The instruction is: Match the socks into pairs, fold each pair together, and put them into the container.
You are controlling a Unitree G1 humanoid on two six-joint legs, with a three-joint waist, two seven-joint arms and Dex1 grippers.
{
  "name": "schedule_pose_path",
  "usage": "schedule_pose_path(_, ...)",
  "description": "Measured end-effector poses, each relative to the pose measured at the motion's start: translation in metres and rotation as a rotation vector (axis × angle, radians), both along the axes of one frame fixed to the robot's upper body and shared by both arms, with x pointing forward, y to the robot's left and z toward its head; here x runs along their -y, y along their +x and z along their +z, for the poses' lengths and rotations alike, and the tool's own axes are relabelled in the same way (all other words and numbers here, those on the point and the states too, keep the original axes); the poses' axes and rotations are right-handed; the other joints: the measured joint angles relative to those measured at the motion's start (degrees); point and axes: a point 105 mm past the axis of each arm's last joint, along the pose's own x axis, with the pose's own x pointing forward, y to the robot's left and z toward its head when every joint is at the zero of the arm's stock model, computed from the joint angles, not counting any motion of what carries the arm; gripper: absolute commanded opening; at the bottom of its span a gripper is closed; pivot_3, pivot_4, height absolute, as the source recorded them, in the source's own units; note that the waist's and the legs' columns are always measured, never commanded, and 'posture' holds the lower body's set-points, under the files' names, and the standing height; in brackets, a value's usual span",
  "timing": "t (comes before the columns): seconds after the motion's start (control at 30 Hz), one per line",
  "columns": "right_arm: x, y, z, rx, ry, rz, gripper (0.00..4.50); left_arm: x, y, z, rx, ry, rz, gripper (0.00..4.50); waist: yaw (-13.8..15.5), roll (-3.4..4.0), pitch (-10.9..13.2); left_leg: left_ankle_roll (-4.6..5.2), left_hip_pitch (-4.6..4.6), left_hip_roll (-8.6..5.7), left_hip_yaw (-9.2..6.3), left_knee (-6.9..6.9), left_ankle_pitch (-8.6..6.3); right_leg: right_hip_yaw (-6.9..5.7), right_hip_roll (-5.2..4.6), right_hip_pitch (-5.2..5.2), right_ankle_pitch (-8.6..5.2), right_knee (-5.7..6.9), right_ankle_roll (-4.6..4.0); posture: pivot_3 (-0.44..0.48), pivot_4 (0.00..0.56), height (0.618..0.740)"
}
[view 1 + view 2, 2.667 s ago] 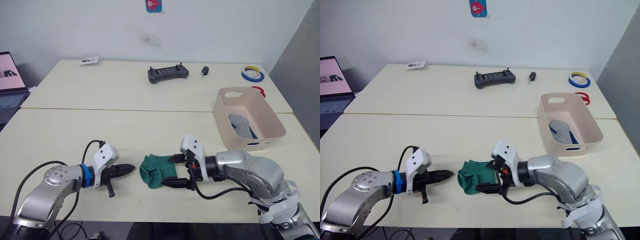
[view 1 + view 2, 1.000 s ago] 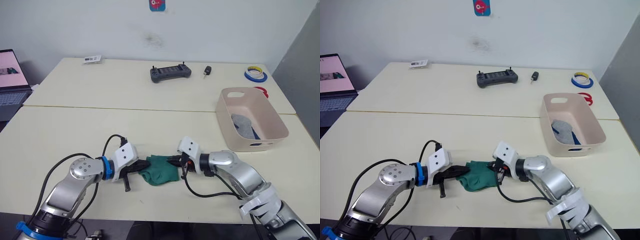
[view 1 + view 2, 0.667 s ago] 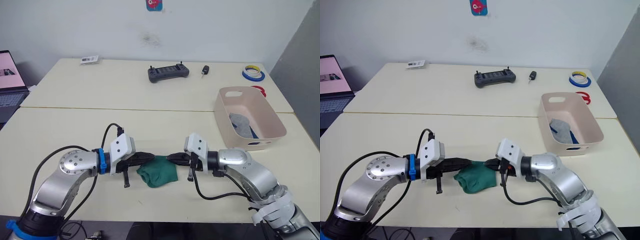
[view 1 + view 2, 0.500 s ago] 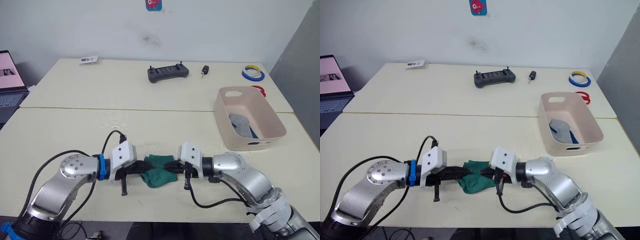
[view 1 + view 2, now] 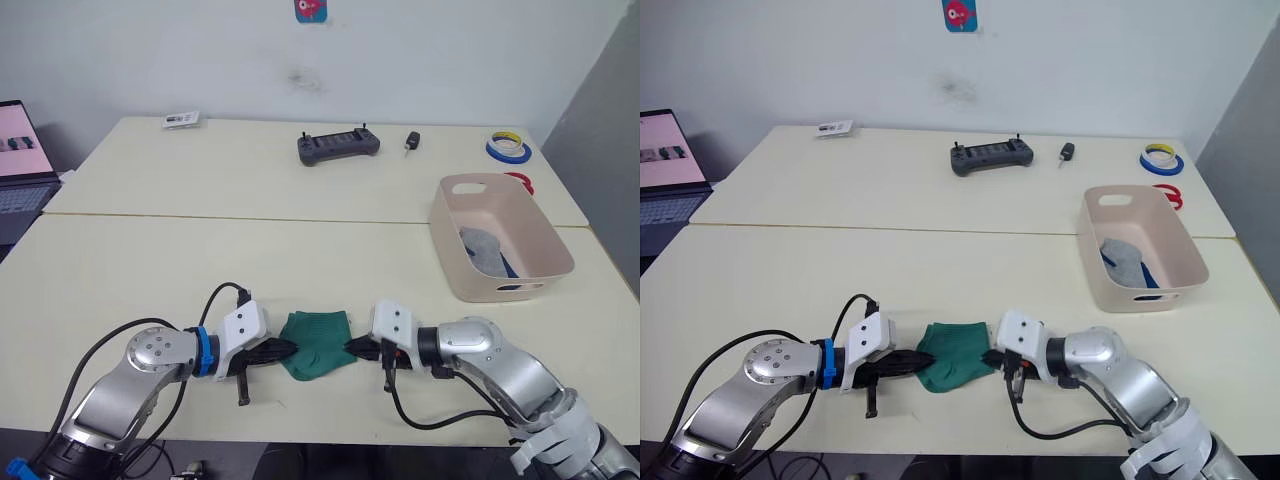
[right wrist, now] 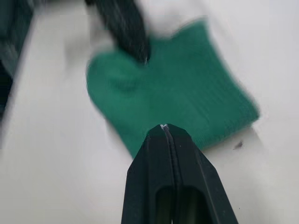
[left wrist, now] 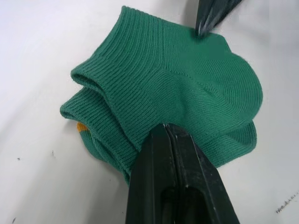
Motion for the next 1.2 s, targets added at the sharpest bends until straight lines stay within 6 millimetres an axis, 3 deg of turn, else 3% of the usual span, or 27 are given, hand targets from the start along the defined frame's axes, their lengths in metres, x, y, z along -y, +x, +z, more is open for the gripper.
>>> schedule_pose_path(0.03,0.001,0.001,0.007,0.006,0.023,-0.014,0.02,0.000,0.000,0.000,0.000,-0.001,0.000,0.00,0.04,0.00,-0.01,0.00,0.00,-0.01,-0.01,0.00,0.00,-0.01,0.00,0.01,0.00,-0.01,0.00,0.000,0.150,0.740)
schedule_pose_path(0.13,0.011,0.013,0.019,-0.015,0.083,-0.140,0.57,-0.001,-0.002,-0.002,0.004,-0.004,-0.002,0.00,0.05,0.00,-0.02,0.00,0.01,-0.01,0.00,0.00,0.00,0.01,-0.01,0.01,0.00,-0.02,0.00,0.000,0.150,0.740)
schedule_pose_path(0.3,0.026,0.011,0.010,-0.239,0.002,-0.181,2.31,-0.002,-0.003,-0.002,0.001,-0.003,0.001,0.00,-0.05,0.03,-0.02,0.01,0.03,0.00,0.03,-0.03,0.00,0.03,0.00,-0.02,0.00,0.00,-0.01,0.000,0.150,0.740)
schedule_pose_path(0.5,0.030,0.017,-0.007,-0.356,-0.094,-0.262,4.42,-0.002,-0.006,-0.003,-0.005,-0.005,0.001,0.00,-0.03,0.04,-0.02,0.01,0.01,-0.02,0.08,-0.04,-0.01,0.06,-0.01,-0.05,0.00,-0.02,-0.01,0.000,0.150,0.740)
schedule_pose_path(0.77,0.017,0.022,-0.016,-0.363,-0.141,-0.293,4.42,-0.003,-0.009,-0.005,-0.008,-0.006,0.011,0.00,-0.25,0.05,-0.05,0.01,0.05,0.01,0.10,-0.06,-0.01,0.06,0.01,-0.06,0.00,-0.01,0.00,0.000,0.150,0.740)
schedule_pose_path(1.2,-0.039,0.015,-0.016,-0.490,-0.063,-0.236,4.42,-0.004,-0.011,-0.006,-0.004,-0.005,0.025,0.00,-0.53,0.07,-0.09,0.01,0.07,0.02,0.08,-0.14,0.00,0.06,0.01,-0.08,0.00,0.00,0.00,0.000,0.150,0.740)
